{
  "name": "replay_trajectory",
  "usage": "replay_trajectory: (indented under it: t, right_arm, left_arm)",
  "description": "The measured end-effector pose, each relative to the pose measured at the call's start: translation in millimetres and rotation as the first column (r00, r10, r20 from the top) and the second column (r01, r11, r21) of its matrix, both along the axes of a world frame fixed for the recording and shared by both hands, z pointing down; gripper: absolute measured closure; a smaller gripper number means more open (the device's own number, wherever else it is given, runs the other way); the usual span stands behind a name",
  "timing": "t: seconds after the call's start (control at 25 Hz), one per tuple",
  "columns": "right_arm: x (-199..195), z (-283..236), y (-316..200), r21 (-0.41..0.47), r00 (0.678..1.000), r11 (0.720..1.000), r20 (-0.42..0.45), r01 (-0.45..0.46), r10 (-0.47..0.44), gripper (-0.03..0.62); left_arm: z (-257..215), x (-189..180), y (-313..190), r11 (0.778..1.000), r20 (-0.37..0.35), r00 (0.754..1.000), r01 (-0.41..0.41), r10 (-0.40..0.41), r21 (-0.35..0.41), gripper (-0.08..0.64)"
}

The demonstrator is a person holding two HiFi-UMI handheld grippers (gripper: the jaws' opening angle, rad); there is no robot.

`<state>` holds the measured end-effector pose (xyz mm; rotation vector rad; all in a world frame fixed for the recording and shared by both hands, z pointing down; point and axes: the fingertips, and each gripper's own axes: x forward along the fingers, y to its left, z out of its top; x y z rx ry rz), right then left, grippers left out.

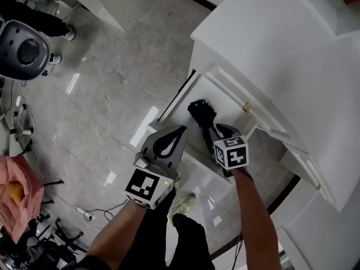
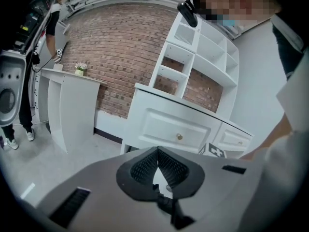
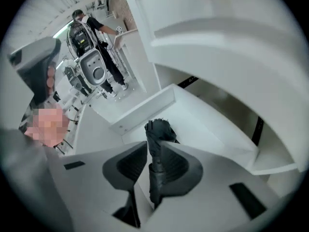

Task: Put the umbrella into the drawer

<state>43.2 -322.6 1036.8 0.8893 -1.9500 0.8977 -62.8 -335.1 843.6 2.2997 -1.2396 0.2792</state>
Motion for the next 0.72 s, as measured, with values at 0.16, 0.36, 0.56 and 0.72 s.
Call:
replay_trajectory:
  t: [0.16, 0.36, 0.56, 0.72]
  right_arm:
    - [5.2, -59.7, -1.0, 0.078, 0.993, 0.993, 0.088, -0.087, 0.08, 0.572]
    - [16.2, -149.3, 6.3, 0.144, 0.967, 0.972, 0.199, -0.186, 0.156, 0.583]
    - [33.6, -229.6, 17.7, 0.246, 0.967, 0.95, 0.212, -0.194, 0.143, 0.588]
    - [42.2, -292.9, 27.6, 0.331, 0.967, 0.922, 0.219, -0.2, 0.131, 0.588]
  left_arm:
    - [-23.0, 4.6, 2.7, 1.0, -0.009, 1.0, 0.012, -0.012, -0.011, 0.554]
    - [-70.9, 11.9, 14.7, 0.999, -0.028, 0.999, 0.017, -0.018, -0.045, 0.554]
    - [-123.0, 27.3, 29.9, 0.999, -0.035, 0.999, 0.0, -0.002, -0.045, 0.554]
    - [-166.0, 38.3, 45.9, 0.999, -0.036, 0.999, -0.018, 0.016, -0.045, 0.554]
